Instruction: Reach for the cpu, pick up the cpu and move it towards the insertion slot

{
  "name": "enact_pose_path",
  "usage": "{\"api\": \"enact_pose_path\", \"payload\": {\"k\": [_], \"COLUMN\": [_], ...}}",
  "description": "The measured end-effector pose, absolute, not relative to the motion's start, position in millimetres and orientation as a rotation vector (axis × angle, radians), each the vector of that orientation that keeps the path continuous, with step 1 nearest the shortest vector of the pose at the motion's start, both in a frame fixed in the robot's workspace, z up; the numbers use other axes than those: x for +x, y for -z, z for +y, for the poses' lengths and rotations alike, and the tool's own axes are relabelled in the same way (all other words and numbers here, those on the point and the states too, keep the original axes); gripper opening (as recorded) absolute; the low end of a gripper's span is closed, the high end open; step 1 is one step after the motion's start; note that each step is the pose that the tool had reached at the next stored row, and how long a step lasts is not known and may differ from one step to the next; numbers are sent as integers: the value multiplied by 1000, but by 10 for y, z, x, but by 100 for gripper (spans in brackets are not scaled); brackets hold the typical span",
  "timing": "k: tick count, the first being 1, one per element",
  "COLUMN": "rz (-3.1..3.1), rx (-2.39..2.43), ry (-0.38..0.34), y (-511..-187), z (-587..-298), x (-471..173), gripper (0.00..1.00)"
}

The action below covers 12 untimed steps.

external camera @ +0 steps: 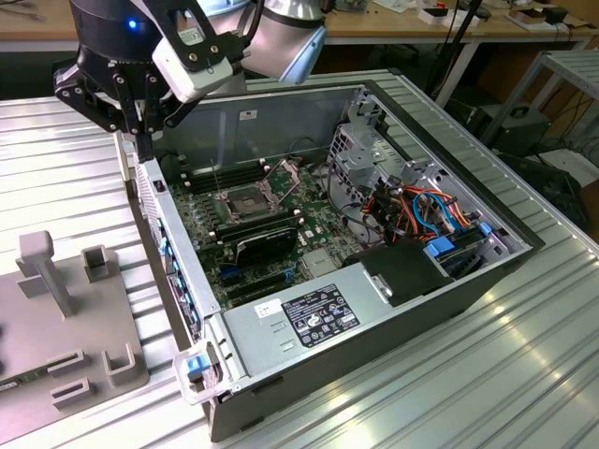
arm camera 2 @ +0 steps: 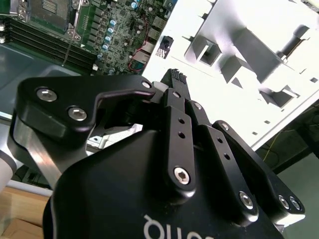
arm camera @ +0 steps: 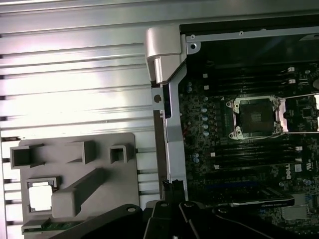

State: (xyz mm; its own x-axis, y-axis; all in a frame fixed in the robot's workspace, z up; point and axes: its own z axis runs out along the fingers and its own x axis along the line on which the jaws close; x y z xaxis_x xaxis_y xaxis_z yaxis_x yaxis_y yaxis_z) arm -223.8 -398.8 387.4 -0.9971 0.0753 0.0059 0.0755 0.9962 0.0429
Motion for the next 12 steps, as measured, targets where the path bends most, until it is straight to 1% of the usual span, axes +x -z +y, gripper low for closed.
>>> {"api": "enact_pose_path", "payload": {"k": [12], "rz": [-3131], "rx": [-118], "ry": [67], "y": [-3867], "z": [-3989], "x": [-2315], "gripper": [11]}}
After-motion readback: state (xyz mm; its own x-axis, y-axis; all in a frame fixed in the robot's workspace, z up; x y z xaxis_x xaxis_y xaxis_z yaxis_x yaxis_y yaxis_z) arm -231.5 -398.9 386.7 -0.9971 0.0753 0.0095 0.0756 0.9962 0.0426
